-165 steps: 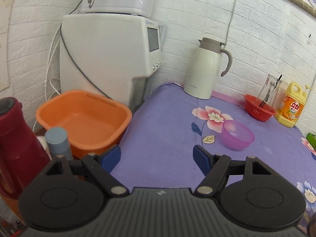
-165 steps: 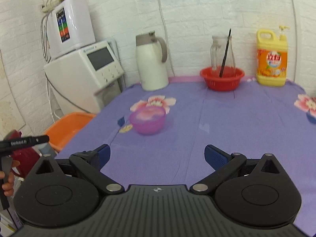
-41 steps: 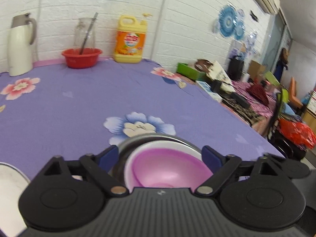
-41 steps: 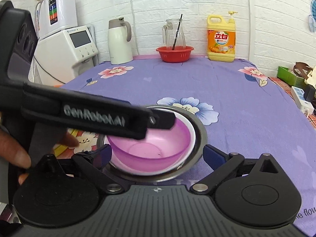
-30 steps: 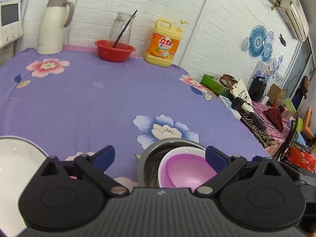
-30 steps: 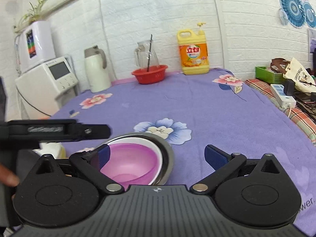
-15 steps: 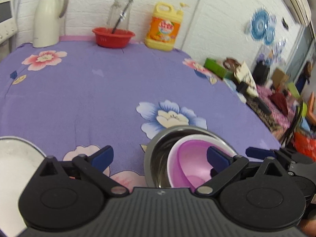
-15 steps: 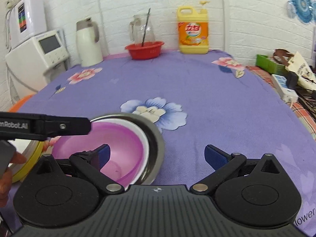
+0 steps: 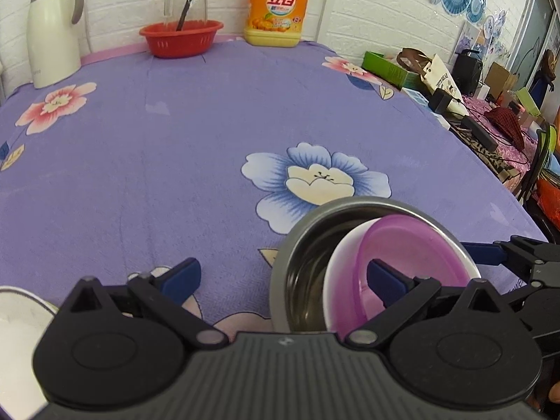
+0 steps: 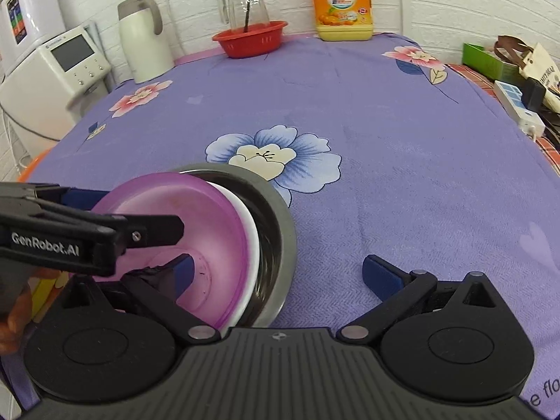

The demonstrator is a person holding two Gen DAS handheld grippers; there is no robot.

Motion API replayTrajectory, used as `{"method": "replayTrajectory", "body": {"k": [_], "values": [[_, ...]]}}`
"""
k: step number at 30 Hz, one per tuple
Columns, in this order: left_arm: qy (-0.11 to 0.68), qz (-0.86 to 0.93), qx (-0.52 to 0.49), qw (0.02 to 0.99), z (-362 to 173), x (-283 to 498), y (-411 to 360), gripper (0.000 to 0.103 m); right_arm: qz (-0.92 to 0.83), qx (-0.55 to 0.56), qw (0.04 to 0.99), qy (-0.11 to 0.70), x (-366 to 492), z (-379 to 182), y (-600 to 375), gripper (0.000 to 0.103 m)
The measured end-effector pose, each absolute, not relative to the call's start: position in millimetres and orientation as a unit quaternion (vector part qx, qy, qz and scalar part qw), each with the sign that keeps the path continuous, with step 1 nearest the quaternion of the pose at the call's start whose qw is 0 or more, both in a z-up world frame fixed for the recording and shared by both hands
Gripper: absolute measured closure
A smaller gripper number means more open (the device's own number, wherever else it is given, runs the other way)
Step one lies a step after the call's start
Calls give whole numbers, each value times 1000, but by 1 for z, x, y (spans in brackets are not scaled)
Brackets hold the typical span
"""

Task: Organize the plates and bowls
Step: 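Grip the nested bowl rims with the left tool and lift them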

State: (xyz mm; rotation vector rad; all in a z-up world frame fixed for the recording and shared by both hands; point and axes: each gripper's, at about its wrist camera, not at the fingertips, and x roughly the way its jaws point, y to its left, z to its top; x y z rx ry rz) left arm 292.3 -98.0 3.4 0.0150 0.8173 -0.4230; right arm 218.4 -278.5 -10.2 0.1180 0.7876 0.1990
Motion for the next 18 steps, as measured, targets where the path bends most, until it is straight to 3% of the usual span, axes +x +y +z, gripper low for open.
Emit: {"method": "replayTrajectory", "body": {"k": [18], "values": [[398, -223, -3, 890, -3, 297, -101, 0, 69, 63, 930, 357, 210, -13, -273, 0]]}}
